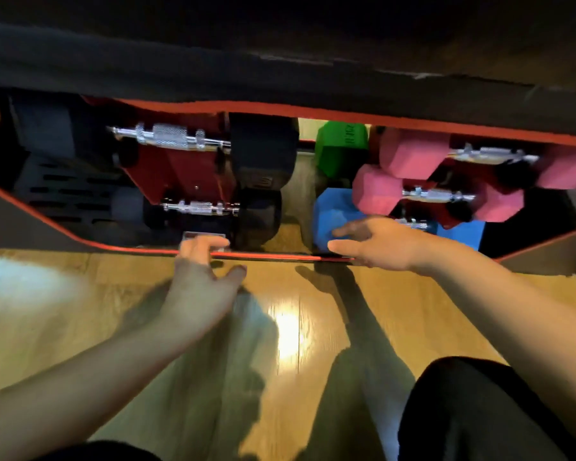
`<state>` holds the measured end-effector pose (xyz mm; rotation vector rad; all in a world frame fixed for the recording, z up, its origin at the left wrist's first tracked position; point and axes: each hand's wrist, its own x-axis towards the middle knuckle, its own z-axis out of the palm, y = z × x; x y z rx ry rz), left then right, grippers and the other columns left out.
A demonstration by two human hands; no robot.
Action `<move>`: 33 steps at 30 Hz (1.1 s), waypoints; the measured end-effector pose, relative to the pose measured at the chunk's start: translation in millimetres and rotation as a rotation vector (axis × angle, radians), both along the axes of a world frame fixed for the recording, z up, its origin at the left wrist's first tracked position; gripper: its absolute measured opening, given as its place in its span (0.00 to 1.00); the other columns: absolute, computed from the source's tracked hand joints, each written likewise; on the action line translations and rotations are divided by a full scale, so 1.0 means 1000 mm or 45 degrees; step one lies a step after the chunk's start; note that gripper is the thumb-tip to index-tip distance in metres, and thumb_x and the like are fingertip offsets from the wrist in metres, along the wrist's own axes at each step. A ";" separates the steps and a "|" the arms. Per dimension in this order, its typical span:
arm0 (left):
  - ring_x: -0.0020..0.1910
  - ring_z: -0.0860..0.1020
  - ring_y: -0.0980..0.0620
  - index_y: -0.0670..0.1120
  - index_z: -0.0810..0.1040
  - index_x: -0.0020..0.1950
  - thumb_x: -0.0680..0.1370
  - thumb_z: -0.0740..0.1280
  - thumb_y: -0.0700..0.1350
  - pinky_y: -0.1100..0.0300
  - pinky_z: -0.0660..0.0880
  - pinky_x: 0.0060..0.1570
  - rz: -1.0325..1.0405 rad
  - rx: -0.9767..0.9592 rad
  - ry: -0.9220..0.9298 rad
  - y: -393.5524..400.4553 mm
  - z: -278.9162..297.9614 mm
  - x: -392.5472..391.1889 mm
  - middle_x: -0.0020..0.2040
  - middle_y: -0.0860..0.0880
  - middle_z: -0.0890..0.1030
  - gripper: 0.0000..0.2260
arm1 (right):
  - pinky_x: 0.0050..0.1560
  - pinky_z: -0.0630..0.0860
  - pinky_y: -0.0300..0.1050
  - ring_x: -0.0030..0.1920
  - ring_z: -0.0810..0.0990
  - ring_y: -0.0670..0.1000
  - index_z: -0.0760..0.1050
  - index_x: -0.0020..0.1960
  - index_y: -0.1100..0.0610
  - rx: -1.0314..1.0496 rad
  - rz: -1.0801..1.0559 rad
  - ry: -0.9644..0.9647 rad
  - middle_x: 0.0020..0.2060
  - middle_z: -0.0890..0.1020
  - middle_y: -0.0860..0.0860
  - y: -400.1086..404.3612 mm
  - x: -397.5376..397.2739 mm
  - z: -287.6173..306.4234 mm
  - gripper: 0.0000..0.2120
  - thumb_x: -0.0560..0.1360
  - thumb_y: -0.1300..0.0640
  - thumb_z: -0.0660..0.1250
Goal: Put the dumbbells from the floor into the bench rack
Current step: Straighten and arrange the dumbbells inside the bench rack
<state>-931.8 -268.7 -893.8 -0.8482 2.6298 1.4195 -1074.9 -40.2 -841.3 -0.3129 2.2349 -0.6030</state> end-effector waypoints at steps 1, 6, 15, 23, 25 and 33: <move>0.49 0.79 0.50 0.54 0.77 0.51 0.74 0.72 0.44 0.55 0.75 0.52 -0.214 0.143 -0.081 0.014 0.007 0.000 0.49 0.51 0.79 0.08 | 0.37 0.70 0.36 0.36 0.75 0.46 0.79 0.57 0.57 0.034 -0.055 0.022 0.36 0.78 0.47 0.022 -0.005 -0.002 0.18 0.76 0.44 0.67; 0.52 0.78 0.58 0.57 0.75 0.56 0.74 0.72 0.49 0.57 0.76 0.54 -0.708 0.029 -0.146 0.084 0.032 -0.052 0.53 0.55 0.79 0.13 | 0.35 0.78 0.46 0.36 0.80 0.56 0.77 0.47 0.64 0.558 -0.331 0.035 0.39 0.80 0.57 0.126 -0.029 -0.020 0.31 0.69 0.34 0.70; 0.72 0.61 0.39 0.42 0.55 0.76 0.64 0.74 0.66 0.48 0.64 0.69 -0.173 -0.573 -0.345 0.183 -0.028 -0.158 0.75 0.40 0.58 0.52 | 0.50 0.79 0.54 0.51 0.79 0.56 0.55 0.70 0.63 0.349 -0.700 0.437 0.52 0.79 0.57 0.185 -0.056 -0.090 0.62 0.53 0.25 0.71; 0.66 0.64 0.40 0.40 0.60 0.70 0.63 0.75 0.66 0.50 0.63 0.68 -0.191 -0.769 -0.270 0.192 -0.029 -0.152 0.69 0.39 0.60 0.48 | 0.38 0.75 0.49 0.47 0.80 0.59 0.55 0.62 0.57 0.085 -0.837 0.569 0.53 0.79 0.58 0.187 -0.051 -0.108 0.45 0.60 0.35 0.77; 0.67 0.64 0.40 0.41 0.61 0.71 0.62 0.74 0.68 0.52 0.62 0.68 -0.194 -0.769 -0.259 0.188 -0.029 -0.158 0.71 0.38 0.59 0.49 | 0.38 0.75 0.49 0.47 0.81 0.59 0.54 0.64 0.57 0.113 -0.809 0.554 0.53 0.79 0.58 0.185 -0.052 -0.107 0.48 0.60 0.34 0.76; 0.71 0.62 0.43 0.40 0.60 0.74 0.52 0.62 0.83 0.49 0.61 0.71 -0.356 -0.324 -0.514 0.176 -0.024 -0.151 0.72 0.42 0.63 0.63 | 0.51 0.75 0.50 0.55 0.76 0.56 0.60 0.71 0.63 0.231 -0.719 0.261 0.57 0.77 0.57 0.190 -0.052 -0.084 0.65 0.49 0.22 0.71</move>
